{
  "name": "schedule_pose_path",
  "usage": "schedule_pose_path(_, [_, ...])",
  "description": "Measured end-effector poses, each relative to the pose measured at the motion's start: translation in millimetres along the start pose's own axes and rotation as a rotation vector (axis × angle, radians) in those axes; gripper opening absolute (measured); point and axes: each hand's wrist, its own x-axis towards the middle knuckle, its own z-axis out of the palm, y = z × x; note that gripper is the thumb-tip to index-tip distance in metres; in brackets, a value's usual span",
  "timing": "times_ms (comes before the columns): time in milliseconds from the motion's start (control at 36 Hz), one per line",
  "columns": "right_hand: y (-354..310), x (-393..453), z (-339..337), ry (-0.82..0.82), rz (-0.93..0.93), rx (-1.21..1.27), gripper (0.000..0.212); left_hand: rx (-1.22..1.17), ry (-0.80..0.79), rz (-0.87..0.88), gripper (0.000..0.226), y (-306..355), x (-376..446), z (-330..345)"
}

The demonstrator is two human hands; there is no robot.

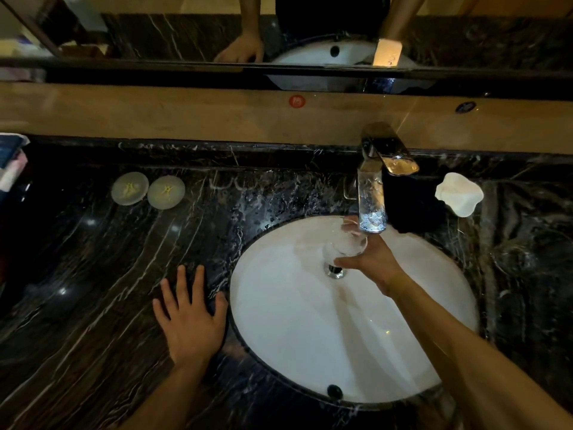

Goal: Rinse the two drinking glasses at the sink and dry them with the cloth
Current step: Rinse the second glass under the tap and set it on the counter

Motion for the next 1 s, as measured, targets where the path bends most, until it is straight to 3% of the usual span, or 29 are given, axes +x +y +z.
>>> schedule_pose_path(139, [2.9,5.1,1.8,0.143,-0.007,-0.02,0.073,0.004,-0.009,-0.003,0.072,-0.6,0.2,0.4])
schedule_pose_path(250, [-4.4,0.5,-2.5,0.257,-0.119,-0.094,0.079,0.01,-0.009,0.0,0.072,-0.5,0.3,0.1])
schedule_pose_path(361, [-8.2,-5.1,-7.7,0.284,-0.189,-0.266,0.078,0.006,-0.01,0.001,0.072,-0.3,0.2,0.2])
schedule_pose_path(500, [-9.1,-8.4,-14.1,0.251,-0.091,-0.444,0.082,0.0,-0.015,0.0,0.072,-0.8,0.4,0.8])
schedule_pose_path(611, [-10.7,-7.4,-18.2,0.147,0.056,-0.283,0.068,-0.007,-0.015,0.005,0.073,-1.6,0.3,1.0])
schedule_pose_path(778, [-9.9,-9.1,-15.4,-0.102,0.308,0.123,0.073,-0.002,-0.014,0.009,0.073,-1.2,0.5,-0.2])
schedule_pose_path(889, [-6.9,-6.0,-6.8,-0.14,0.269,0.22,0.084,0.004,-0.012,0.01,0.073,-0.3,0.8,-0.2])
schedule_pose_path(1000, [-4.6,-6.1,7.4,-0.036,0.16,0.276,0.085,0.003,-0.013,0.01,0.072,-1.3,0.0,0.1])
